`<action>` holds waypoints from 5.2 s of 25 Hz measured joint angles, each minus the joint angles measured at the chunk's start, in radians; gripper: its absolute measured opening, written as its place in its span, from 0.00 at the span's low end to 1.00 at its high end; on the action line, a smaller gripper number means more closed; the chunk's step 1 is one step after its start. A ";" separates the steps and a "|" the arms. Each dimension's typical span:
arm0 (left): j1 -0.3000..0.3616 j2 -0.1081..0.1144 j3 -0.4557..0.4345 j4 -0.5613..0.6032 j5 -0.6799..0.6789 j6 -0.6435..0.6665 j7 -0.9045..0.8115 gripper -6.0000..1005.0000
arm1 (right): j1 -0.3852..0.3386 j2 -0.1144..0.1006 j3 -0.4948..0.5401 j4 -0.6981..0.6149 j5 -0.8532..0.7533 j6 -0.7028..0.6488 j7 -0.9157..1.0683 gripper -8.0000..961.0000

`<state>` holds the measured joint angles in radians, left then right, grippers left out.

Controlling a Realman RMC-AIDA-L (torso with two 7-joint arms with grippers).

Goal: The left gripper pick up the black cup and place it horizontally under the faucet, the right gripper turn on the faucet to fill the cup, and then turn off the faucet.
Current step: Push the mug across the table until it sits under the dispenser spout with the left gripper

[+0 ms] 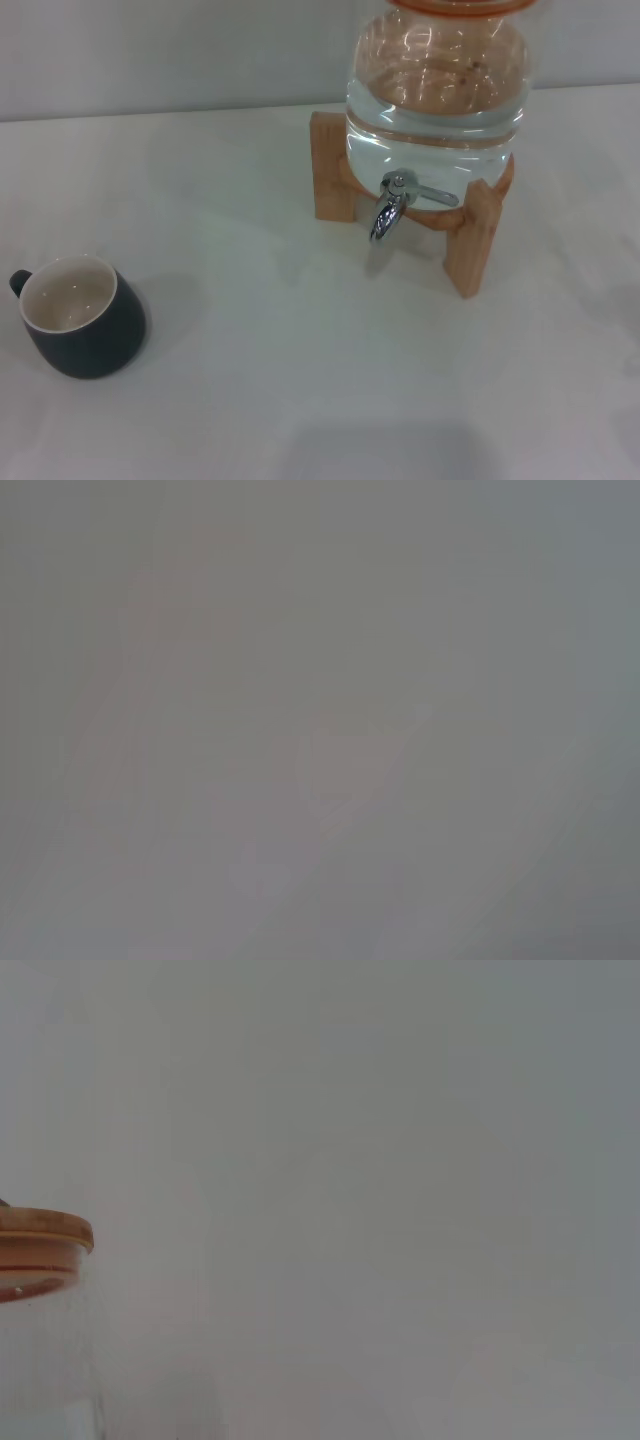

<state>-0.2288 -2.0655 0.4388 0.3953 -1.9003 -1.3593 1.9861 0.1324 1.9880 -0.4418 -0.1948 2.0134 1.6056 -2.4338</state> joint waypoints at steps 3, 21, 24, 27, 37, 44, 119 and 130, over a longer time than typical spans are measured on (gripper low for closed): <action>0.000 0.010 0.000 0.000 0.024 0.000 -0.035 0.87 | 0.004 0.002 0.000 0.000 0.000 -0.002 -0.001 0.88; 0.024 0.089 -0.005 0.156 0.444 -0.095 -0.247 0.87 | -0.001 0.009 0.000 0.000 -0.007 0.003 -0.002 0.88; 0.042 0.091 -0.006 0.172 0.496 -0.094 -0.234 0.87 | -0.003 0.009 -0.001 0.000 -0.007 0.002 -0.002 0.88; 0.063 0.079 -0.009 0.204 0.528 -0.078 -0.200 0.87 | -0.004 0.010 -0.003 0.000 -0.007 -0.001 -0.002 0.88; 0.060 0.025 -0.009 0.219 0.551 0.022 -0.061 0.87 | 0.019 0.011 -0.010 0.000 -0.008 -0.013 0.001 0.88; 0.017 0.002 -0.002 0.215 0.585 0.080 -0.007 0.87 | 0.024 0.011 -0.011 0.000 -0.009 -0.015 0.002 0.88; -0.150 -0.008 0.050 0.168 0.663 0.202 0.068 0.40 | 0.090 0.012 -0.009 0.007 -0.004 -0.072 0.004 0.88; -0.149 -0.013 0.050 0.162 0.652 0.172 0.062 0.14 | 0.090 0.012 -0.010 0.006 -0.008 -0.071 0.004 0.88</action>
<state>-0.3777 -2.0786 0.4893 0.5575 -1.2479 -1.1870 2.0482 0.2225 2.0003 -0.4520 -0.1887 2.0055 1.5346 -2.4297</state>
